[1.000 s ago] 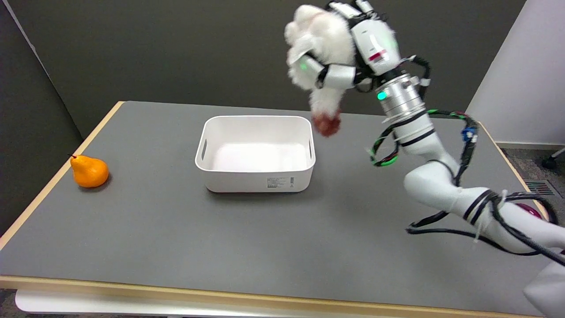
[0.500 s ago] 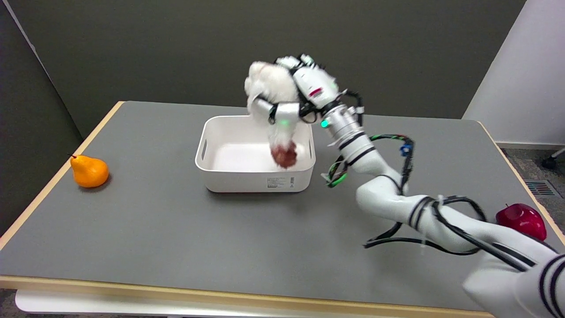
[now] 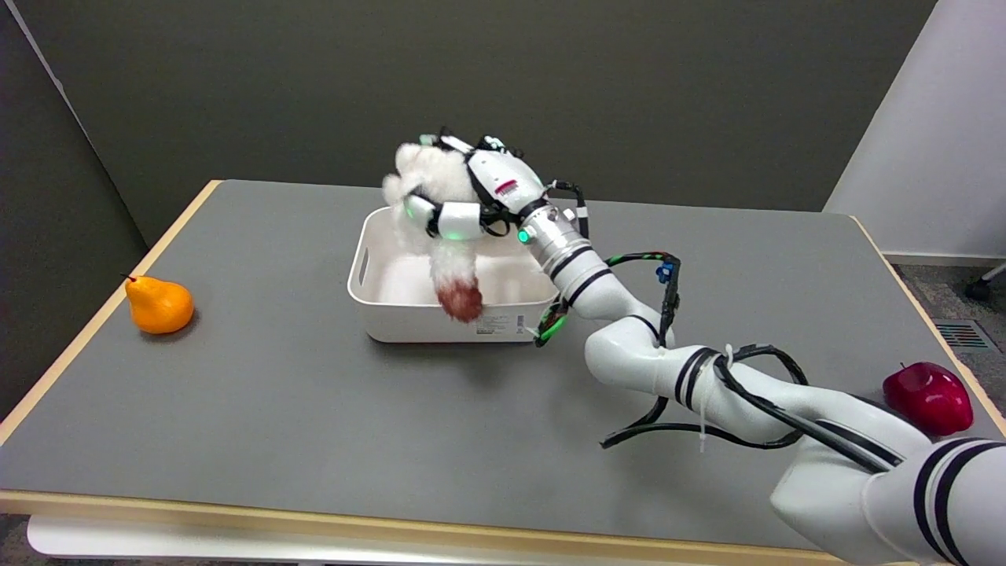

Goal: Place the plush toy into the white box.

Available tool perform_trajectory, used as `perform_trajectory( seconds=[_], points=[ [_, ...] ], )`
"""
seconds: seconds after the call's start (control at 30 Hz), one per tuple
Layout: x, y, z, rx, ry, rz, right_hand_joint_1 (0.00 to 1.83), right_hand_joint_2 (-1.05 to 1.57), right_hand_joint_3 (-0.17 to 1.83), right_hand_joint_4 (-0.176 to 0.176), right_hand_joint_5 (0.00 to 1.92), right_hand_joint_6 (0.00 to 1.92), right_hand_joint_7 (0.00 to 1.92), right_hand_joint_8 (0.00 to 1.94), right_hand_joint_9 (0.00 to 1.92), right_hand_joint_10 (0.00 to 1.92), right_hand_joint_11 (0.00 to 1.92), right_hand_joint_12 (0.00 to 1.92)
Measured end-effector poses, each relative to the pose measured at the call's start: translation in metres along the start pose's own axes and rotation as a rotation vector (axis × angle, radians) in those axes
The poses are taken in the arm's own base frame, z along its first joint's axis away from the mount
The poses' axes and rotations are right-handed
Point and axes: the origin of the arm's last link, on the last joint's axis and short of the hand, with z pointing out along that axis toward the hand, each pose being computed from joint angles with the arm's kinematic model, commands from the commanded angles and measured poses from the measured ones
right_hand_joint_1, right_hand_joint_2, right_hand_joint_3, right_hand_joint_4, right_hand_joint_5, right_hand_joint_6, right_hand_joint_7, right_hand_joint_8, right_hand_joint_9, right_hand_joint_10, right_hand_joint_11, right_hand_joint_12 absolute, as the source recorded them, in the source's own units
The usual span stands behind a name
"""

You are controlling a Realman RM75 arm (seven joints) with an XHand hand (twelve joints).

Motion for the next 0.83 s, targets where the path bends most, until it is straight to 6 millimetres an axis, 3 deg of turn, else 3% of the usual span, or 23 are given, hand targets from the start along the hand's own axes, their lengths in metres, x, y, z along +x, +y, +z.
perform_trajectory(
  seconds=[0.07, 0.2, 0.33, 0.43, 0.5, 0.57, 0.77, 0.83],
  points=[
    [0.002, -0.009, 0.0, 0.021, 0.005, 0.017, 0.2, 0.56, 0.93, 0.041, 0.06, 0.13, 0.09, 0.21, 0.15, 0.66, 0.24, 1.37],
    [0.009, -0.024, -0.004, 0.059, 0.031, 0.049, 0.21, 0.57, 0.89, 0.036, 0.0, 0.1, 0.0, 0.18, 0.15, 0.65, 0.27, 1.47],
    [0.021, -0.035, -0.012, 0.09, 0.07, 0.072, 0.21, 0.57, 0.88, 0.025, 0.0, 0.0, 0.0, 0.02, 0.13, 0.65, 0.29, 1.49],
    [0.03, -0.039, -0.021, 0.103, 0.106, 0.081, 0.25, 0.59, 0.83, 0.017, 0.0, 0.0, 0.0, 0.0, 0.02, 0.52, 0.1, 1.26],
    [0.037, -0.041, -0.029, 0.109, 0.139, 0.083, 0.26, 0.61, 0.79, 0.021, 0.0, 0.0, 0.0, 0.0, 0.0, 0.34, 0.03, 1.14],
    [0.045, -0.04, -0.036, 0.107, 0.174, 0.084, 0.25, 0.57, 0.87, 0.023, 0.0, 0.0, 0.0, 0.0, 0.0, 0.12, 0.0, 0.97],
    [0.072, -0.027, -0.061, 0.07, 0.301, 0.085, 0.3, 0.61, 0.91, 0.018, 0.0, 0.0, 0.0, 0.0, 0.0, 0.01, 0.0, 0.8],
    [0.084, -0.018, -0.072, 0.044, 0.352, 0.086, 0.3, 0.66, 0.77, 0.018, 0.0, 0.0, 0.0, 0.0, 0.0, 0.0, 0.0, 0.78]
  ],
)
